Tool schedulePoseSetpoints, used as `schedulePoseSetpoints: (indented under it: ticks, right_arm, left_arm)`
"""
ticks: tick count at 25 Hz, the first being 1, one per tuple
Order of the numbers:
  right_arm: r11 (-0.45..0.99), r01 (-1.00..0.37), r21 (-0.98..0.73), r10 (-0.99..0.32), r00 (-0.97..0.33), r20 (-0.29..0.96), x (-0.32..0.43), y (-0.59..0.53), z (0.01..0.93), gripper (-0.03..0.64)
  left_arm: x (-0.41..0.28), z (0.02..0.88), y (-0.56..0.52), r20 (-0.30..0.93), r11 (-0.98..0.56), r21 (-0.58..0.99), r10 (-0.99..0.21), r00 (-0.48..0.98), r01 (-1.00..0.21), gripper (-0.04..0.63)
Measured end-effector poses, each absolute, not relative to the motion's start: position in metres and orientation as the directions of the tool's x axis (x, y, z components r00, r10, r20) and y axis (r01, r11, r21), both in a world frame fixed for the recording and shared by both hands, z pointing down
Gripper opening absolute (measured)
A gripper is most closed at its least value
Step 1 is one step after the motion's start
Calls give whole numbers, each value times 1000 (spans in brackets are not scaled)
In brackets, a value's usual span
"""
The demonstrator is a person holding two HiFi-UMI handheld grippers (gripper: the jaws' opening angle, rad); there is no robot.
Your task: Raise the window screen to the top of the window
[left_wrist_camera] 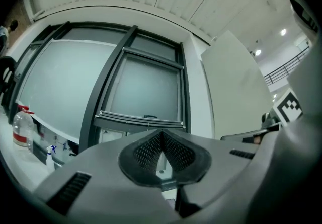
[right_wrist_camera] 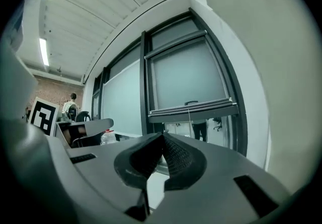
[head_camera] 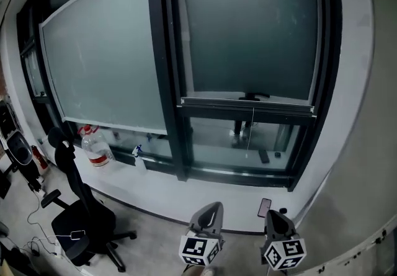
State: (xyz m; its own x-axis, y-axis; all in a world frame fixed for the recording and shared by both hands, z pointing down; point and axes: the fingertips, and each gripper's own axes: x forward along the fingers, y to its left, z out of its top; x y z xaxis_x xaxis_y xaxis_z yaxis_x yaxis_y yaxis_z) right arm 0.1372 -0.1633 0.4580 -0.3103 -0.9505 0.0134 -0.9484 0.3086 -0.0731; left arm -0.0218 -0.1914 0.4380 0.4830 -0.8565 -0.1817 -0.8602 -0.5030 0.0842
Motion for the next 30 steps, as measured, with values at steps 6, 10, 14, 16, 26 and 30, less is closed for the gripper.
schedulePoseSetpoints:
  ticks: [6,10,14,16,26,30]
  right_arm:
    - [337,-941,-43,-941,-337,0,116,-266,434,5]
    - [330,-944,-33,-943,-328,-52,112,-329,412,5]
    - [312,-947,-77,-948,-304,-95,111,-381,405,5]
    - [303,-950,-76,-951,-296,-91,120,-405,402,5]
    - [284,-947,-152,-959,-277,-65,206,-544,415,5]
    - [308,-943,-126,-951,-301,-72,228,-594,401,5]
  left_arm:
    - [-33,424,-290,-196,-494,63,-858,474,-867,3]
    - [-29,412,-353,-217,-519,67,-842,495,-852,3]
    - [-26,415,-409,-196,-537,74,-834,516,-840,3]
    - [-16,417,-435,-179,-547,71,-830,529,-834,3]
    - [53,420,-576,-175,-517,79,-849,499,-852,3]
    - [67,406,-627,-202,-478,70,-866,457,-876,3]
